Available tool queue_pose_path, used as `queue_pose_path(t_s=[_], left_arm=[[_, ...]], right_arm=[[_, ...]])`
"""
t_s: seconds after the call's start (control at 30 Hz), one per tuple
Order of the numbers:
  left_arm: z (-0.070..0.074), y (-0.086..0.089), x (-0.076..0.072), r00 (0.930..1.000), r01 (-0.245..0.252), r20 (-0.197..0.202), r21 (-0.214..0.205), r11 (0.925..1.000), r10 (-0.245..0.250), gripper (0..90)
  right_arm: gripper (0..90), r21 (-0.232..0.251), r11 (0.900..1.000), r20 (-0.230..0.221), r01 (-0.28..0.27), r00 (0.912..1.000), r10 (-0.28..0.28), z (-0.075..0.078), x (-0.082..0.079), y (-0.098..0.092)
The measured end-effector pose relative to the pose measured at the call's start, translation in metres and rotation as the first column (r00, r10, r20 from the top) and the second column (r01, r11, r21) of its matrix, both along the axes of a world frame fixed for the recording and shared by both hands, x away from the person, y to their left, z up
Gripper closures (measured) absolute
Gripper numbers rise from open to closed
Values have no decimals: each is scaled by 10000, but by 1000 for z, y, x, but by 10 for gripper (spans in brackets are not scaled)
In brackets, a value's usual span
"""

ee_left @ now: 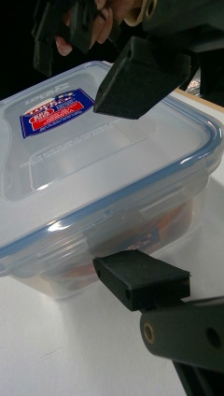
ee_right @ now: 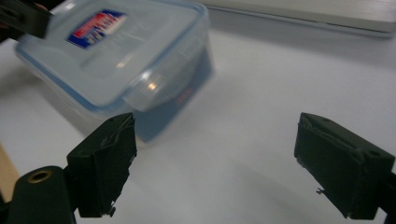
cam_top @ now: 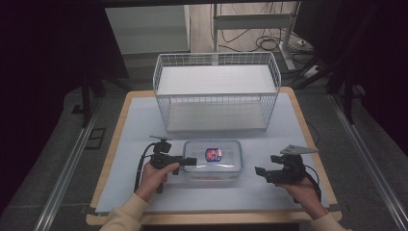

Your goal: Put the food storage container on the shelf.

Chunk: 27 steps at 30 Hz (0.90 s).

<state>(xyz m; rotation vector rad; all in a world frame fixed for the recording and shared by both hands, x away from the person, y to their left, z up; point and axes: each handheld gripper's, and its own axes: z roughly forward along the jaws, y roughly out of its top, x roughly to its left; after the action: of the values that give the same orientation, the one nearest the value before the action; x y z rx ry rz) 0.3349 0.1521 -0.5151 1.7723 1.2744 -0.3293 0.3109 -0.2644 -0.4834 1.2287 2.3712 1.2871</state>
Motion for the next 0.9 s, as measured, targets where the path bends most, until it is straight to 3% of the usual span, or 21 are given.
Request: queue_pose_path(t_s=[0.23, 0.53, 0.57, 0.9], left_arm=[[0, 0, 0, 10000, 7, 29, -1, 10000, -7, 245], [-1, 0, -1, 10000, -32, 48, -53, 10000, 32, 246], [-1, 0, -1, 10000, -27, 49, -59, 10000, 27, 247], [-1, 0, -1, 10000, -36, 50, -93, 10000, 36, 249]], right_arm=[[131, 331, 9984, -582, -463, 9971, 482, 4, 13, 26], [122, 767, 9956, -1137, -543, 9915, 629, 5, 33, 48], [121, 856, 9951, -1400, -502, 9882, 619, 4, 38, 54], [118, 1054, 9934, -2223, -462, 9726, 688, -6, 55, 68]])
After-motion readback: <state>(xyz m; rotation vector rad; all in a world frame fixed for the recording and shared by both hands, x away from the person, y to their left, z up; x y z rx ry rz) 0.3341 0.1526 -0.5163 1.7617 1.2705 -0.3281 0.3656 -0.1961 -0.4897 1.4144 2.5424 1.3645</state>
